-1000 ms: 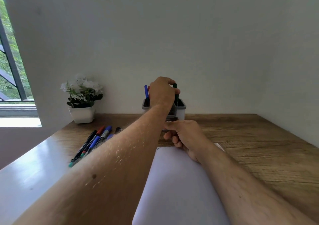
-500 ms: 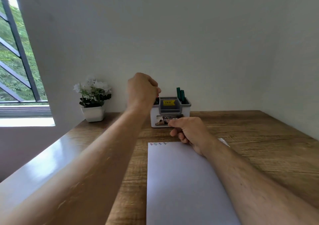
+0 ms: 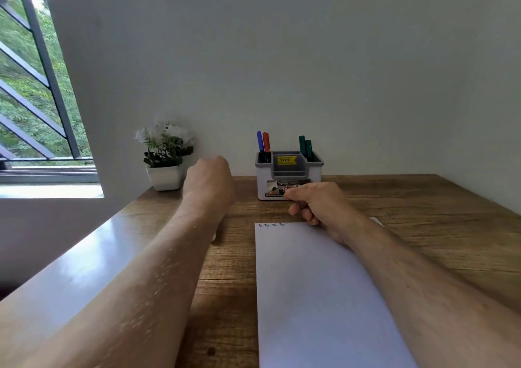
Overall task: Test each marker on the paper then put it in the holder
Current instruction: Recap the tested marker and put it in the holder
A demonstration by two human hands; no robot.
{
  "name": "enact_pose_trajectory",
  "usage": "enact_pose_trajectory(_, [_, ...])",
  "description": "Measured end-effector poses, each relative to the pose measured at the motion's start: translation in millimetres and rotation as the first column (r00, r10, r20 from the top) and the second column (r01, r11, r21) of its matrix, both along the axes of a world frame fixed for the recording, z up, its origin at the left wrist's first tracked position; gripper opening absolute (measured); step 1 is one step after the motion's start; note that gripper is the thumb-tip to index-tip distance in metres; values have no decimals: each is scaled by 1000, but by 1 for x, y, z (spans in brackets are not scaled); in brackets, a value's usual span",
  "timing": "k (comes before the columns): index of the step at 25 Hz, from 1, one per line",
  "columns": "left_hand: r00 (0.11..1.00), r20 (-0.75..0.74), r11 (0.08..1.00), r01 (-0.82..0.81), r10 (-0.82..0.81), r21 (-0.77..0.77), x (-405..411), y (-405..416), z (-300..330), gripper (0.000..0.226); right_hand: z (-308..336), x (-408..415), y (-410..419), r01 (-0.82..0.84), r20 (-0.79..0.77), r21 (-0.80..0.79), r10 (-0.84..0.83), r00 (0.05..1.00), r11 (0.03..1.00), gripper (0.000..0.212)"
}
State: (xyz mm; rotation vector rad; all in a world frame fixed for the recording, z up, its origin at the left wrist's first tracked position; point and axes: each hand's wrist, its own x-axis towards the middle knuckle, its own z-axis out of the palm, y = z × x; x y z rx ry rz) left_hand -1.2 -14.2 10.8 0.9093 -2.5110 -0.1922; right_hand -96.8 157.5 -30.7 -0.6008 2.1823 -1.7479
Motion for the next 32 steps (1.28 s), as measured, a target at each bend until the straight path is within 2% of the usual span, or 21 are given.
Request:
enact_pose_trajectory(3, [999,52,994,3,3,-114,-2,2,-10,13,0,0,0,-1,-14,9,1,1000,1000,13])
enact_pose_trajectory(5, [997,76,984,5,9,-178,-3,3,-12,19,1,1,-1,1,-15,15,-1,1000,1000,12])
enact_pose_trajectory(8, [992,125,975,5,24,-221,-5,5,-13,23,1,2,-1,-4,-11,14,5,1000,1000,11])
enact_pose_trajectory(14, [985,170,990,50,-27,-131,-11,13,-16,20,2,1,-1,-9,-5,12,9,1000,1000,13])
enact_pose_trajectory(20, [981,183,997,68,-59,-43,-19,16,-17,26,1,1,-1,-9,-10,7,9,1000,1000,9])
enact_pose_trajectory(27, [992,106,997,71,-75,34,-19,18,-15,19,2,1,-2,-2,-12,17,2,1000,1000,10])
enact_pose_trajectory(32, [993,-83,994,90,-84,64,-16,21,-7,20,2,2,-2,5,-8,12,-5,1000,1000,13])
